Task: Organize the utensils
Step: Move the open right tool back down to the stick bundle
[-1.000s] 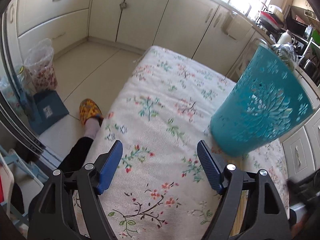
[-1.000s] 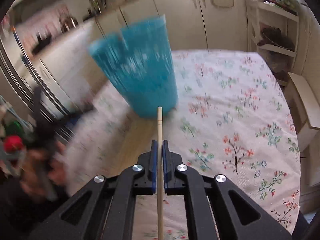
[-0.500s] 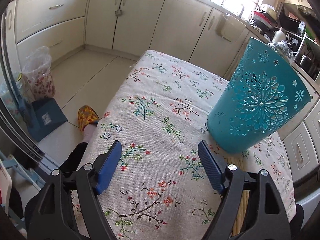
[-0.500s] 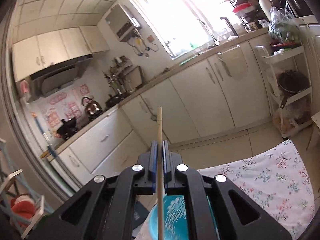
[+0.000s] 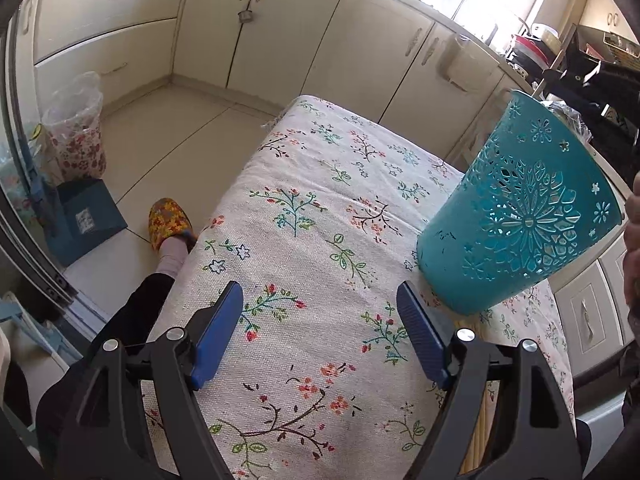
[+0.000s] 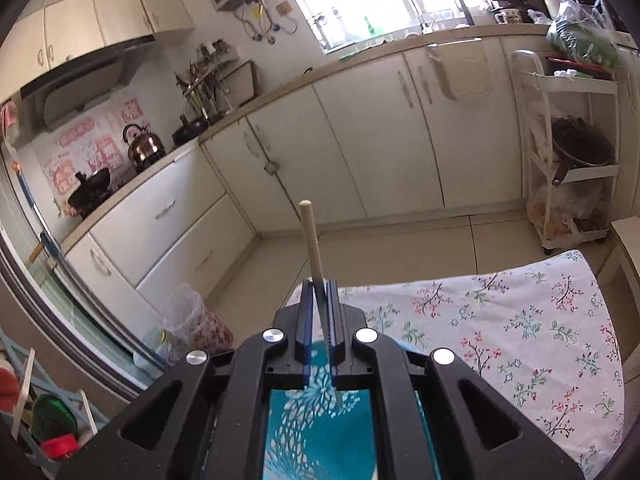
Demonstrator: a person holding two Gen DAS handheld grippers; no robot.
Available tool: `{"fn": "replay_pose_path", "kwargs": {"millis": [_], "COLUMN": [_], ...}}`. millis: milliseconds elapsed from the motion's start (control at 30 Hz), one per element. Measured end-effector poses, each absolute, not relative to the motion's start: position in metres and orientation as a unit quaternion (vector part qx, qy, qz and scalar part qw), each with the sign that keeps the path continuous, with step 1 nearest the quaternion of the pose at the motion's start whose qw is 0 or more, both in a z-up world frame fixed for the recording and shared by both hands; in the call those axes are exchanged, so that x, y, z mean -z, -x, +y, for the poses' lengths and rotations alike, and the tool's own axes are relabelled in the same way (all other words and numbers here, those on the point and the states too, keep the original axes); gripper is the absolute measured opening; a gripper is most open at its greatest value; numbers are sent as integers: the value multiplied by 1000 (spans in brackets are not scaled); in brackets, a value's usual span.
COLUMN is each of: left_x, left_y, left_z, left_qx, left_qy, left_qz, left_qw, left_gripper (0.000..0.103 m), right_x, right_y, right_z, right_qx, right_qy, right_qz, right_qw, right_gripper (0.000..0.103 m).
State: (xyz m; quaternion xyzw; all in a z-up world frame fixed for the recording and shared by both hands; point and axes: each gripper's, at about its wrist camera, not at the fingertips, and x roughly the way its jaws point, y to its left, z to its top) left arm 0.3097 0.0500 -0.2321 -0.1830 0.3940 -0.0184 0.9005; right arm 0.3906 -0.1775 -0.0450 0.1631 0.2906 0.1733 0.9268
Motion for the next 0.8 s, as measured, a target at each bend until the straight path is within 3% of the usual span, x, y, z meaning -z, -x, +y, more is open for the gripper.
{"fn": "replay_pose_path", "kwargs": {"millis": [167, 500, 633, 800], "left_x": [231, 229, 229, 229], "left_y": [-309, -308, -308, -309], "left_z": [50, 51, 52, 49], "left_qx": [16, 12, 12, 14], "left_qy": [179, 177, 176, 167], "left_qz": [392, 389, 389, 392], "left_qw": [902, 904, 904, 905], "left_gripper": [76, 77, 78, 78], "right_x": [39, 34, 90, 170], "right_y": [-364, -257, -230, -243], "right_z": [-187, -226, -215, -190], "right_qx": [-173, -144, -137, -131], "right_qy": [-150, -155, -147, -137], "right_qz": [269, 203, 281, 403], "right_qw": [935, 956, 939, 895], "right_gripper": [22, 22, 22, 14]}}
